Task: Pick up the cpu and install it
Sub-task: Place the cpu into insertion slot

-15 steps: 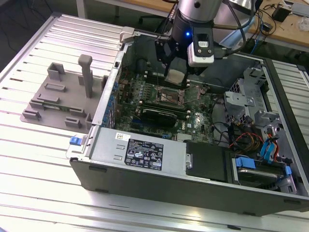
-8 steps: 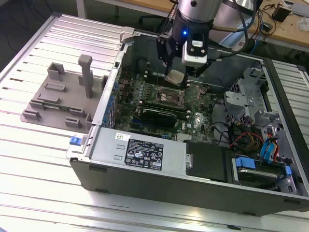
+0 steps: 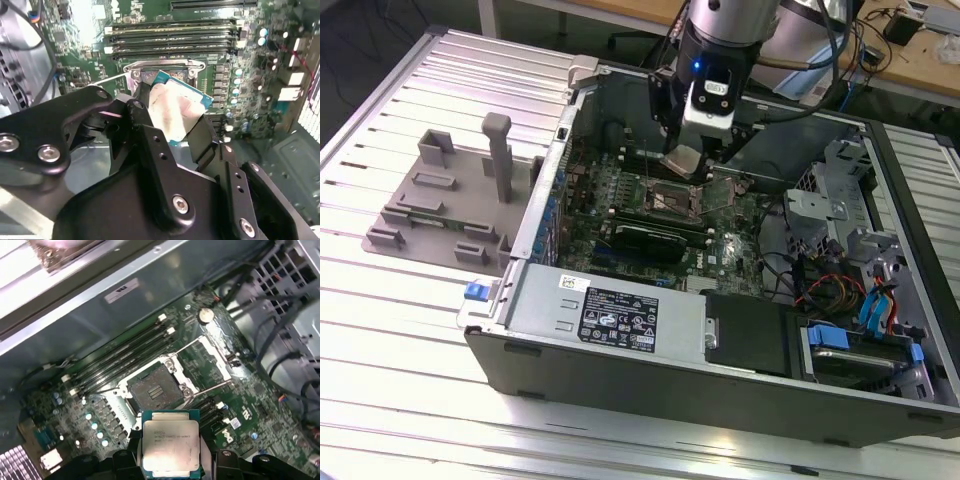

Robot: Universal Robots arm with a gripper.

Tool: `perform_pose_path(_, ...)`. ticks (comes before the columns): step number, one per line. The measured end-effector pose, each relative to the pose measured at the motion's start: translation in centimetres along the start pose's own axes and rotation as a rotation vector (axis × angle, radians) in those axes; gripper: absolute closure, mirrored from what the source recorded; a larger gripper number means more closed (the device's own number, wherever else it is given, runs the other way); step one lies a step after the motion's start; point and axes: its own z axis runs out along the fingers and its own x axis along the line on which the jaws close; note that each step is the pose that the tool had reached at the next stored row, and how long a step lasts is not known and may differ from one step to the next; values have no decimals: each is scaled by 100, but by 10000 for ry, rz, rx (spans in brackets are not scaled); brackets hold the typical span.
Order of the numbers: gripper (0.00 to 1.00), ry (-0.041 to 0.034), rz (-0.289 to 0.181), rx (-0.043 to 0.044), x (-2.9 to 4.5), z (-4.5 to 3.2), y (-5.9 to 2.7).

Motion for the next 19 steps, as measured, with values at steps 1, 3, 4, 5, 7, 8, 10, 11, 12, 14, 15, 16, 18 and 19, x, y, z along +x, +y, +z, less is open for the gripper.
perform_pose_path(1, 45, -8, 154, 2, 0, 0, 0)
perform_pose_path(3, 45, -35, 707, 9, 0, 1, 0)
perform_pose_path(4, 45, -52, 1044, 13, 0, 1, 0)
perform_pose_path(5, 45, -65, 1310, 17, 0, 1, 0)
perform_pose_path(7, 45, -108, 2176, 27, 0, 3, 0)
perform_pose_path(8, 45, -116, 2348, 30, 0, 3, 0)
perform_pose_path(10, 45, -143, 2881, 36, 0, 3, 0)
perform_pose_path(11, 45, -151, 3044, 38, 0, 4, 0)
perform_pose_path(12, 45, -164, 3297, 41, 0, 4, 0)
perform_pose_path(14, 45, -183, 3685, 46, 0, 5, 0)
perform_pose_path(15, 45, -193, 3880, 49, 0, 6, 0)
perform_pose_path(16, 45, -211, 4256, 54, 0, 6, -1)
perform_pose_path(18, 45, -235, 4725, 60, 0, 8, -1)
perform_pose_path(19, 45, -243, 4903, 62, 0, 8, -1)
